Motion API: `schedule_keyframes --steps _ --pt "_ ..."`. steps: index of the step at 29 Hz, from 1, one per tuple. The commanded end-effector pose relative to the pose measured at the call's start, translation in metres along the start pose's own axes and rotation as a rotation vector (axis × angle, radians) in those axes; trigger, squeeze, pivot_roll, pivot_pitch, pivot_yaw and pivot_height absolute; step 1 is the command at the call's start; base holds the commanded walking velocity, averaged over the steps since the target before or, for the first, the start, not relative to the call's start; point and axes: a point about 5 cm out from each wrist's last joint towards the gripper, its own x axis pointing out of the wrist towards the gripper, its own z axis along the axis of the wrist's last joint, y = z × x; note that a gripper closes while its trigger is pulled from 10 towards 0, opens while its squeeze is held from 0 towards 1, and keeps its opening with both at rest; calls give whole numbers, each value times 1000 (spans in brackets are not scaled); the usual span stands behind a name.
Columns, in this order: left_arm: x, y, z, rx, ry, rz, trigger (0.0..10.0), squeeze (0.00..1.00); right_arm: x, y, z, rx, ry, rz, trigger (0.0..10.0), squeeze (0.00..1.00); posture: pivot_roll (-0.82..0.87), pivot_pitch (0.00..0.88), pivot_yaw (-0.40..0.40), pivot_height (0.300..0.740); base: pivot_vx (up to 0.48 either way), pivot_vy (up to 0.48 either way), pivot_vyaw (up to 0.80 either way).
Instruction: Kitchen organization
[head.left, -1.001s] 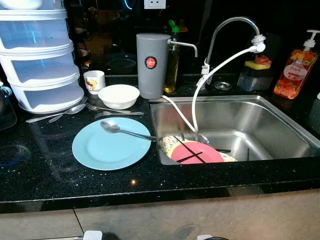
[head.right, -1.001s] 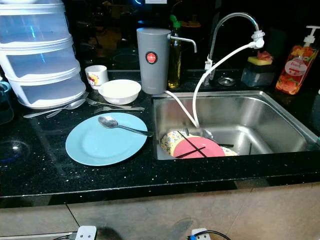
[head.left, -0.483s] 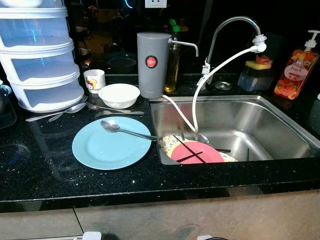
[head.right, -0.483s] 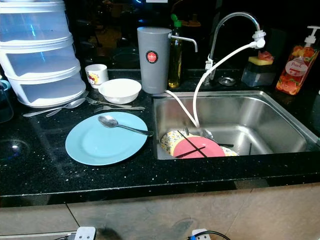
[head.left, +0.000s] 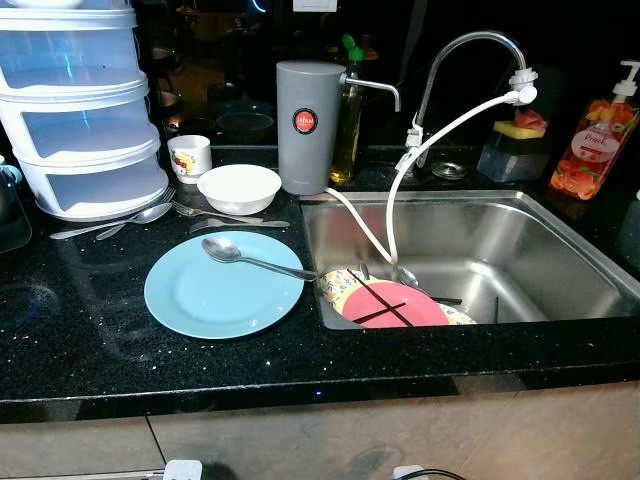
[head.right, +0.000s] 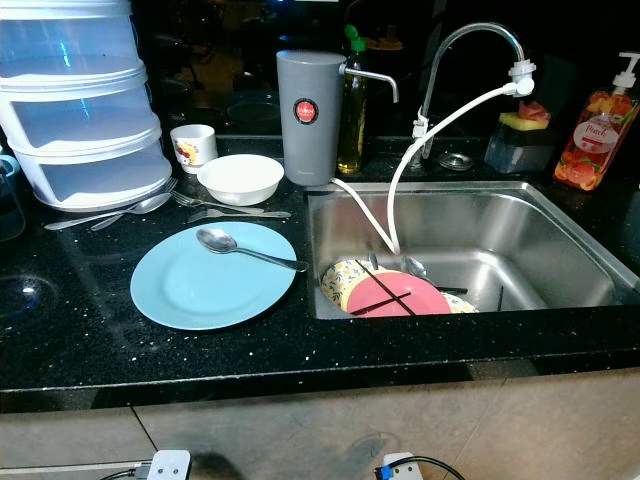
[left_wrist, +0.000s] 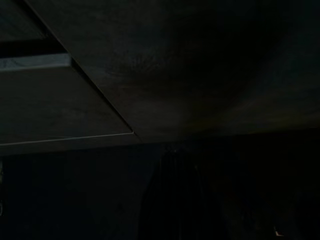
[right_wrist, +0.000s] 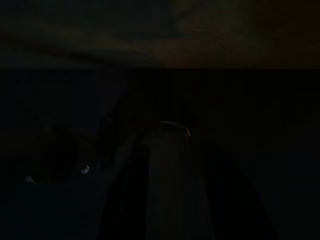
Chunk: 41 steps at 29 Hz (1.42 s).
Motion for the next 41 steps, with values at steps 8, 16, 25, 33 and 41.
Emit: schedule_keyframes --steps 8,16,25,33,41 --pt "2 10 6 67 18 -35 10000 0 0 7 -11 103 21 -16 10000 0 58 46 51 740 0 0 0" --pt "4 14 12 75 13 -29 10000 0 1 11 -10 96 24 -12 10000 0 76 53 41 740 0 0 0" --pt "-1 32 6 32 27 44 10000 0 4 17 5 71 10 13 10000 0 105 50 5 740 0 0 0" --pt "1 45 16 20 20 72 10000 0 6 22 11 103 -11 16 10000 0 93 53 21 740 0 0 0" --pt "4 37 18 27 26 45 10000 0 5 19 12 137 -27 8 10000 0 77 38 35 740 0 0 0"
